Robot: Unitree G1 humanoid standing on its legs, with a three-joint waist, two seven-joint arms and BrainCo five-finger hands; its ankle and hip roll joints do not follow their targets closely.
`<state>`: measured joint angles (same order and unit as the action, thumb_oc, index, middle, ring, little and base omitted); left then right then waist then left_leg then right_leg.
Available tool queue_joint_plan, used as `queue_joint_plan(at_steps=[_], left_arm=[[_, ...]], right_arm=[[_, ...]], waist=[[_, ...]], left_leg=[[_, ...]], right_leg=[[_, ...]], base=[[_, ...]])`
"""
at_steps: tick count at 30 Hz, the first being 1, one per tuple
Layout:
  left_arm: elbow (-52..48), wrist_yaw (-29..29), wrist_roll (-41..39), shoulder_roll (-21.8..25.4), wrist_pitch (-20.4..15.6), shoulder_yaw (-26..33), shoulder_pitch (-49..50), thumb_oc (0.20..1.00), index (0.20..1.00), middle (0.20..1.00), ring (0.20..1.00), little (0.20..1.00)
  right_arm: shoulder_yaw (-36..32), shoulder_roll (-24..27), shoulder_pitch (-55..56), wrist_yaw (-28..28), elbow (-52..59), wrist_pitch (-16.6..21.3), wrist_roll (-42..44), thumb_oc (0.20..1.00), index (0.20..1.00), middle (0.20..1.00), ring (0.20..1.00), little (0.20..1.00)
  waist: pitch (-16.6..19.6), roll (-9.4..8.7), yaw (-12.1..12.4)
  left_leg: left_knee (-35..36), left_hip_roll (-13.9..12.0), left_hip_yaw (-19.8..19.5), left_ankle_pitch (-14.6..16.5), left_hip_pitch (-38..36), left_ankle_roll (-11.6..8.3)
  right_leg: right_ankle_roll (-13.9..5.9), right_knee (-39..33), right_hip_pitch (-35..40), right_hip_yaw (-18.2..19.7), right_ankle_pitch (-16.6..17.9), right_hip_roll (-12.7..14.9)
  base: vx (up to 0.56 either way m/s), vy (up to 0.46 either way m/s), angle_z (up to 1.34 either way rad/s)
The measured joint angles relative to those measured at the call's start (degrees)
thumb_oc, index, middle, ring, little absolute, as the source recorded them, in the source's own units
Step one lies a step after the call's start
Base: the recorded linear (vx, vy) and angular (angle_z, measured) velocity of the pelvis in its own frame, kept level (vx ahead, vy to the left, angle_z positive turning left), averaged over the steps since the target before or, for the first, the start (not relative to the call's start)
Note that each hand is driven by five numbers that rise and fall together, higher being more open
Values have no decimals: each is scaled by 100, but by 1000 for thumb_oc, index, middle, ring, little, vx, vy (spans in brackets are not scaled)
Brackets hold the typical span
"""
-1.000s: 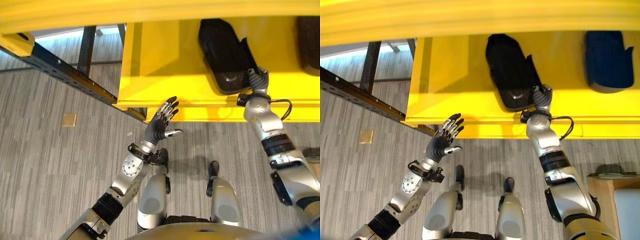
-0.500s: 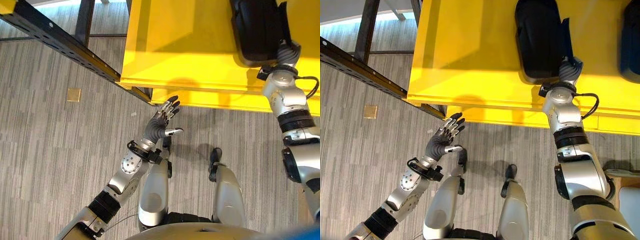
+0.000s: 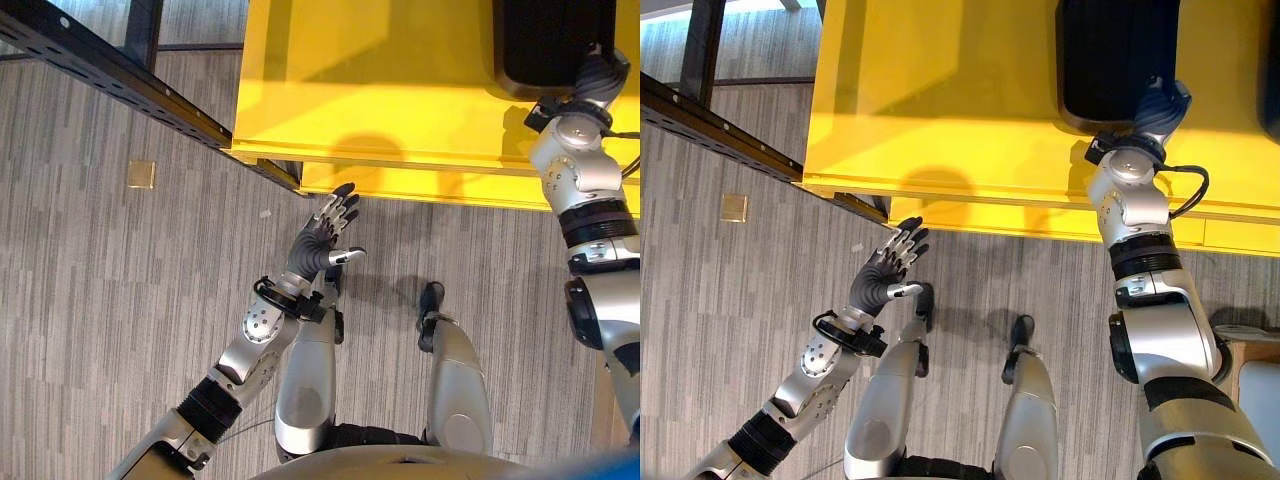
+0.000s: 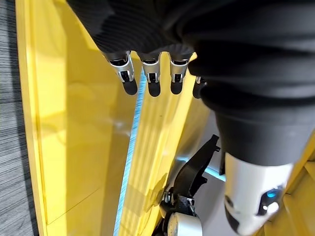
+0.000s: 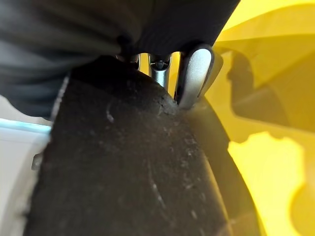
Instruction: Move parts from the plastic box to the shelf.
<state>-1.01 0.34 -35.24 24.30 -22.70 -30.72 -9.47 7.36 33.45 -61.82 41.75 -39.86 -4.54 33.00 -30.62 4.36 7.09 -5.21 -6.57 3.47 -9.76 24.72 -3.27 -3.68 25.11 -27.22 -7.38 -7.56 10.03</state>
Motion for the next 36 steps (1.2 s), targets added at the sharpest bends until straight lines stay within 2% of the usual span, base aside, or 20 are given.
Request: queue_joint_plan(at_steps=[27, 28, 29, 36], left_arm=[[-1, 1, 0, 31, 9, 167, 17, 1000, 1000, 1000, 1000, 1000], [-1, 2, 0, 31, 9, 168, 15, 1000, 1000, 1000, 1000, 1000], [-1, 3, 0, 31, 9, 171, 16, 1000, 1000, 1000, 1000, 1000], [0, 0, -1, 33, 21, 217, 20, 1000, 1000, 1000, 1000, 1000]], right_arm=[[242, 140, -356, 13, -462, 66, 368, 200, 200, 200, 200, 200], [233, 150, -368, 11, -474, 126, 536, 256, 256, 256, 256, 256], [231, 153, -373, 7, -488, 188, 635, 1000, 1000, 1000, 1000, 1000], [216, 107, -376, -11, -501, 501, 1155, 1000, 1000, 1000, 1000, 1000]], waist=[[8, -10, 35], [12, -19, 33], [13, -19, 35], [14, -18, 76]], left_leg=[[-30, -28, -104, -48, 103, -53], [-76, -31, -106, -50, 138, -60], [-94, -32, -106, -50, 148, -61], [-103, -34, -116, -45, 148, -52]], right_leg=[[46, 97, -60, -139, -22, -1], [46, 101, -67, -146, -22, -1], [46, 104, -68, -147, -22, -1], [48, 105, -70, -149, -22, -2]], base=[[1, -3, 1], [0, 0, 0], [0, 0, 0], [0, 0, 0]])
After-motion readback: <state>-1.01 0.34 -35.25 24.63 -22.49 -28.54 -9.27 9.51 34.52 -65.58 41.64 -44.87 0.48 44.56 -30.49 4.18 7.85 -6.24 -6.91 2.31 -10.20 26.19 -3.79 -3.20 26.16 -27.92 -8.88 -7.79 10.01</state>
